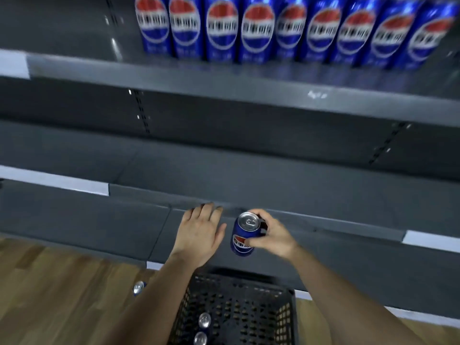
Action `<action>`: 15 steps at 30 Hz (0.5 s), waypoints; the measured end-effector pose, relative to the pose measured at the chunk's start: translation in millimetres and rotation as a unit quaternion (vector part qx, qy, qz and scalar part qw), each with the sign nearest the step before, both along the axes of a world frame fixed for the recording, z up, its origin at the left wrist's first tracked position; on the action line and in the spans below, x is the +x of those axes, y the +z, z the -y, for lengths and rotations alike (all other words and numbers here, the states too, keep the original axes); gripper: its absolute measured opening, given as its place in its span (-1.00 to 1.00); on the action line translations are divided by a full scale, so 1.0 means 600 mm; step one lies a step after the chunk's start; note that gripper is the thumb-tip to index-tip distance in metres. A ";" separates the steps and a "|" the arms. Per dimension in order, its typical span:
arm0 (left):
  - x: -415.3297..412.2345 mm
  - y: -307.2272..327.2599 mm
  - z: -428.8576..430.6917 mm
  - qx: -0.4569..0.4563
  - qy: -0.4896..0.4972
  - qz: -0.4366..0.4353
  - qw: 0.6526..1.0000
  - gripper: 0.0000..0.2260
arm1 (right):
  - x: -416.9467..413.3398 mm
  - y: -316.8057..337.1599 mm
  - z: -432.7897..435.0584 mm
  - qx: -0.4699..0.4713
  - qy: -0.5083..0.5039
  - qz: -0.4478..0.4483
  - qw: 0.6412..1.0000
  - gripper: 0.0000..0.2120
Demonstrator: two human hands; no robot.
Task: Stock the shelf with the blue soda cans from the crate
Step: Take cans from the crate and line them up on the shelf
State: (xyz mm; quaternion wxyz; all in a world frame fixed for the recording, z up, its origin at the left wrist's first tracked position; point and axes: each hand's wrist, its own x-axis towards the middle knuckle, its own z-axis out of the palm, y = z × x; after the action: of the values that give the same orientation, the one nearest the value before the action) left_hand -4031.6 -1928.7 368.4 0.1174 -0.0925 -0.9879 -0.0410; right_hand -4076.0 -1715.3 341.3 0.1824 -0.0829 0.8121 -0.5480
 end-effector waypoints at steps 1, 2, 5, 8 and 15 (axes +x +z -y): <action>-0.005 0.035 -0.004 0.000 -0.003 -0.006 1.000 -0.57 | -0.002 0.038 -0.003 0.001 0.000 -0.008 1.000 -0.43; -0.011 0.069 -0.008 -0.001 -0.007 -0.014 1.000 -0.57 | -0.004 0.076 -0.006 0.001 0.000 -0.017 1.000 -0.44; -0.029 0.165 -0.015 0.004 -0.022 -0.046 0.999 -0.57 | -0.009 0.186 -0.013 0.007 0.002 -0.041 0.999 -0.45; -0.051 0.257 -0.019 0.007 -0.033 -0.082 0.996 -0.57 | -0.016 0.283 -0.016 -0.008 0.010 -0.057 0.998 -0.45; -0.099 0.404 -0.006 -0.005 -0.039 -0.117 0.992 -0.53 | -0.028 0.468 -0.008 -0.036 0.030 -0.101 0.994 -0.48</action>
State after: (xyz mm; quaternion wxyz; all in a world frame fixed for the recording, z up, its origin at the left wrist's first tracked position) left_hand -4090.9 -1924.8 611.0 0.2298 -0.1359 -0.9633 -0.0291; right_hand -4092.9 -1710.5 621.9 0.1128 -0.1689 0.8034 -0.5597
